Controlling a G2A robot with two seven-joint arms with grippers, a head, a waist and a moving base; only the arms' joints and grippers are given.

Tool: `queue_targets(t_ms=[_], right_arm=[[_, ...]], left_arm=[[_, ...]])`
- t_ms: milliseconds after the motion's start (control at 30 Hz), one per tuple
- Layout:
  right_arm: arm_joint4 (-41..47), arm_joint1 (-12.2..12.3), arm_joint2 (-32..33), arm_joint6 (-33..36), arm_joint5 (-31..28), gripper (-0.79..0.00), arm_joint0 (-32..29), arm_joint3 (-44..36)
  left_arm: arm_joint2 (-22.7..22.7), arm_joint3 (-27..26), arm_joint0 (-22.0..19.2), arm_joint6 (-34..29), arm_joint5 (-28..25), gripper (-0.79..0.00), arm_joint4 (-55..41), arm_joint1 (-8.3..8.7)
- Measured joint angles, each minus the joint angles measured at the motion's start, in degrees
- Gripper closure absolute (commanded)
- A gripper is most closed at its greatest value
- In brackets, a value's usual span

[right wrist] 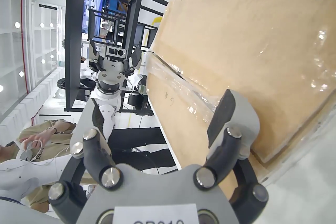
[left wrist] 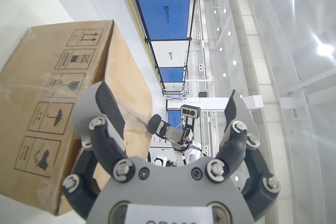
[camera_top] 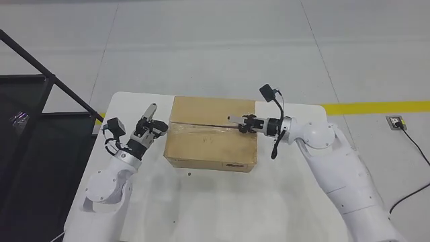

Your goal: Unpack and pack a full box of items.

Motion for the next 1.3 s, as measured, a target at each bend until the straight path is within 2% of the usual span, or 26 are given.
queue_targets(t_ms=[233,467,633,800,1033,1100,1300], right_arm=[[1.47,-0.92,-2.8,0.48,-0.27,-0.785,2.51,3.33],[2.66,-1.68,-4.58,0.1,-0.54,-0.785,4.38,4.98],[2.65,-2.36,-6.4,0.12,2.04,-0.785,6.04,5.68],[3.38,-2.51,-6.75,0.24,-0.22,-0.785,5.77,4.94],[2.72,-1.81,-5.02,-2.85,-7.31,-0.785,2.6,-0.05],[2.12,-1.64,-4.89,-3.45,-7.52,-0.785,1.64,-1.66],[0.29,-1.38,-6.03,0.42,-6.02,-0.785,1.35,-3.78]], left_arm=[[-1.17,4.32,-1.74,4.61,-1.1,-0.785,-1.01,-0.11],[-0.23,7.88,-2.29,3.1,-0.56,-0.785,-0.11,-0.03],[1.36,8.18,-2.34,2.6,-1.11,-0.785,-0.28,-0.24],[1.96,7.75,-1.99,2.12,-1.28,-0.785,-0.23,-0.26],[2.32,7.13,-1.53,1.79,-1.24,-0.785,-0.35,-0.25],[2.49,6.92,-1.42,1.64,-1.29,-0.785,-0.3,-0.25],[2.83,6.0,-0.88,1.15,-1.49,-0.785,-0.43,-0.24]])
